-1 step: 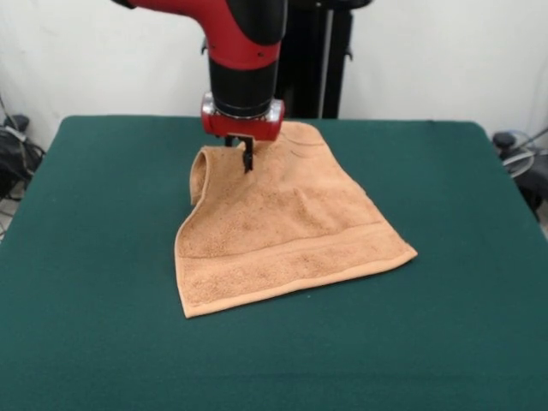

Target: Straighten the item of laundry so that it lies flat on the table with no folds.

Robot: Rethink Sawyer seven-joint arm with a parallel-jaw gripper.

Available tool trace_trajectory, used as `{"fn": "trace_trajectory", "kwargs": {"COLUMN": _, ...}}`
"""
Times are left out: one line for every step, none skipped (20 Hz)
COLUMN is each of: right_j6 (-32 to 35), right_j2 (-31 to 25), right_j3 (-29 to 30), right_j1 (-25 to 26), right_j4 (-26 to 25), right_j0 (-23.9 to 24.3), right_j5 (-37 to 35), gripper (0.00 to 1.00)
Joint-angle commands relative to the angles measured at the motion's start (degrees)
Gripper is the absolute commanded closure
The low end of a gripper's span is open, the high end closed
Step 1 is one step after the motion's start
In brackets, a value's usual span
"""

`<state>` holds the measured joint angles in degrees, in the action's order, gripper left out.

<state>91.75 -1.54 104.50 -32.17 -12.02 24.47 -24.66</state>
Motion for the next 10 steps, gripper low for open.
{"fn": "trace_trajectory", "kwargs": {"right_j6": 7.96, "right_j2": -3.39, "right_j3": -1.64, "right_j1": 1.66, "right_j4": 2.16, "right_j0": 0.34, "right_j5": 1.47, "gripper": 1.00}}
{"fn": "trace_trajectory", "kwargs": {"right_j6": 7.82, "right_j2": -3.45, "right_j3": -1.66, "right_j1": 1.74, "right_j4": 2.04, "right_j0": 0.47, "right_j5": 1.69, "gripper": 1.00}}
{"fn": "trace_trajectory", "kwargs": {"right_j6": 7.69, "right_j2": -3.15, "right_j3": -1.89, "right_j1": 1.78, "right_j4": 1.72, "right_j0": 0.22, "right_j5": 1.63, "gripper": 1.00}}
{"fn": "trace_trajectory", "kwargs": {"right_j6": 7.51, "right_j2": -3.26, "right_j3": -2.18, "right_j1": 1.89, "right_j4": 1.71, "right_j0": 0.29, "right_j5": 1.53, "gripper": 1.00}}
{"fn": "trace_trajectory", "kwargs": {"right_j6": 7.33, "right_j2": -3.37, "right_j3": -2.47, "right_j1": 2.00, "right_j4": 1.70, "right_j0": 0.36, "right_j5": 1.43, "gripper": 1.00}}
{"fn": "trace_trajectory", "kwargs": {"right_j6": 7.27, "right_j2": -3.43, "right_j3": -2.65, "right_j1": 2.09, "right_j4": 1.72, "right_j0": 0.38, "right_j5": 1.37, "gripper": 1.00}}
{"fn": "trace_trajectory", "kwargs": {"right_j6": 7.20, "right_j2": -3.50, "right_j3": -2.84, "right_j1": 2.18, "right_j4": 1.75, "right_j0": 0.39, "right_j5": 1.30, "gripper": 1.00}}
{"fn": "trace_trajectory", "kwargs": {"right_j6": 7.04, "right_j2": -3.73, "right_j3": -2.93, "right_j1": 2.24, "right_j4": 1.78, "right_j0": 0.50, "right_j5": 1.26, "gripper": 1.00}}
{"fn": "trace_trajectory", "kwargs": {"right_j6": 7.23, "right_j2": -3.64, "right_j3": -3.30, "right_j1": 2.42, "right_j4": 1.96, "right_j0": 0.33, "right_j5": 1.06, "gripper": 1.00}}
{"fn": "trace_trajectory", "kwargs": {"right_j6": 7.15, "right_j2": -3.77, "right_j3": -3.42, "right_j1": 2.49, "right_j4": 1.93, "right_j0": 0.33, "right_j5": 1.19, "gripper": 1.00}}
